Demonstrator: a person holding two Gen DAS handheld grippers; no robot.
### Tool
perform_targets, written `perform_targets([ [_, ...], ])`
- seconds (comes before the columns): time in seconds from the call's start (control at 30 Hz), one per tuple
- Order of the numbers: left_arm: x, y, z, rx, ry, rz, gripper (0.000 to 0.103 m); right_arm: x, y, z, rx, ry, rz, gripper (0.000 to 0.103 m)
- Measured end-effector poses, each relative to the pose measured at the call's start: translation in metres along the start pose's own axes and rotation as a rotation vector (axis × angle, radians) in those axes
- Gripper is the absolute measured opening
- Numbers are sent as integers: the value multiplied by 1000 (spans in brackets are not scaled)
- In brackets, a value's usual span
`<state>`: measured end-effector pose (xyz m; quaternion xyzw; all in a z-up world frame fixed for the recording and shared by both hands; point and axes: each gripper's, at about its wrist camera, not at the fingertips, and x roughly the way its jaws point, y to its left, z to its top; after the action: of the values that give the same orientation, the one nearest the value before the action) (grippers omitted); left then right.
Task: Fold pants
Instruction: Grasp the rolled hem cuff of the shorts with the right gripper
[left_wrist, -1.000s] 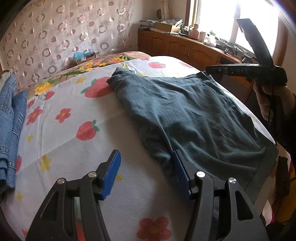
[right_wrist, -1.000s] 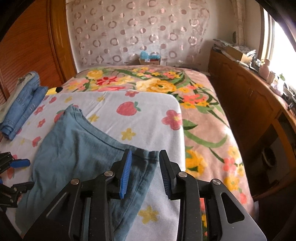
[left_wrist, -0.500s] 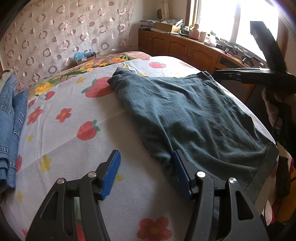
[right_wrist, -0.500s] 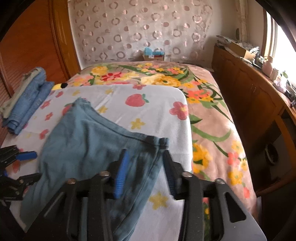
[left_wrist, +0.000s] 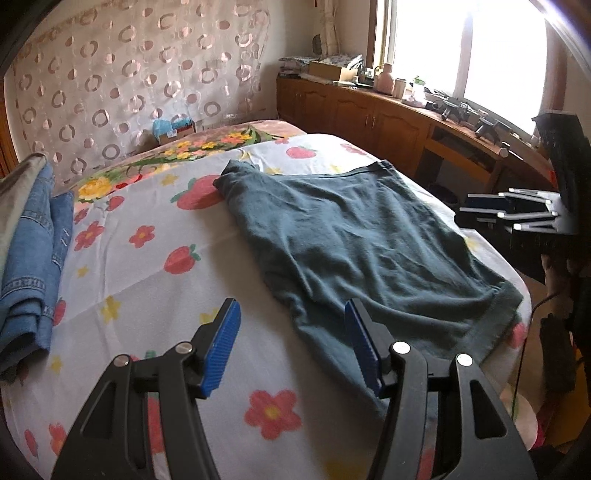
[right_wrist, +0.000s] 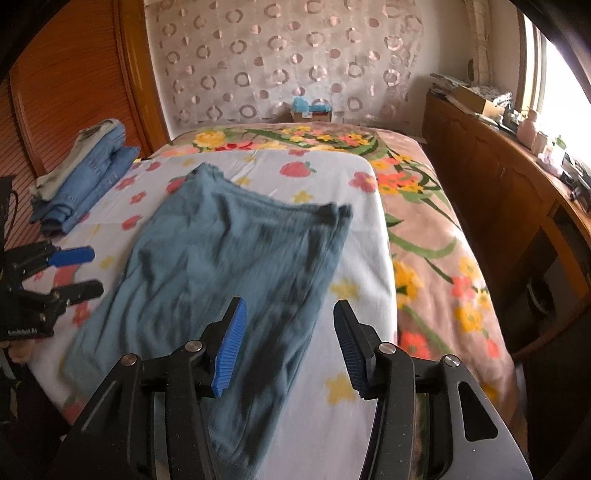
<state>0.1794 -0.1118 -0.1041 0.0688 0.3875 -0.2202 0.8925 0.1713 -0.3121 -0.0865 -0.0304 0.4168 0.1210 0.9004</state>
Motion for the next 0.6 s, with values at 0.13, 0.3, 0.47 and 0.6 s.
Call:
perform_targets([
  [0.13, -14, -3, -8, -27, -35, 12, 58, -10, 3, -15, 28, -4, 6, 50],
  [0.3, -25, -4, -23, -76, -50, 22, 58, -23, 9, -34, 64, -21, 10, 50],
  [0.47, -34, -13, -36, -76, -44, 27, 58, -36, 18, -53, 56, -28, 11, 50],
  [0.6, -40, -19, -41, -84, -56, 30, 58, -44, 19, -66, 78, -32, 41, 50],
])
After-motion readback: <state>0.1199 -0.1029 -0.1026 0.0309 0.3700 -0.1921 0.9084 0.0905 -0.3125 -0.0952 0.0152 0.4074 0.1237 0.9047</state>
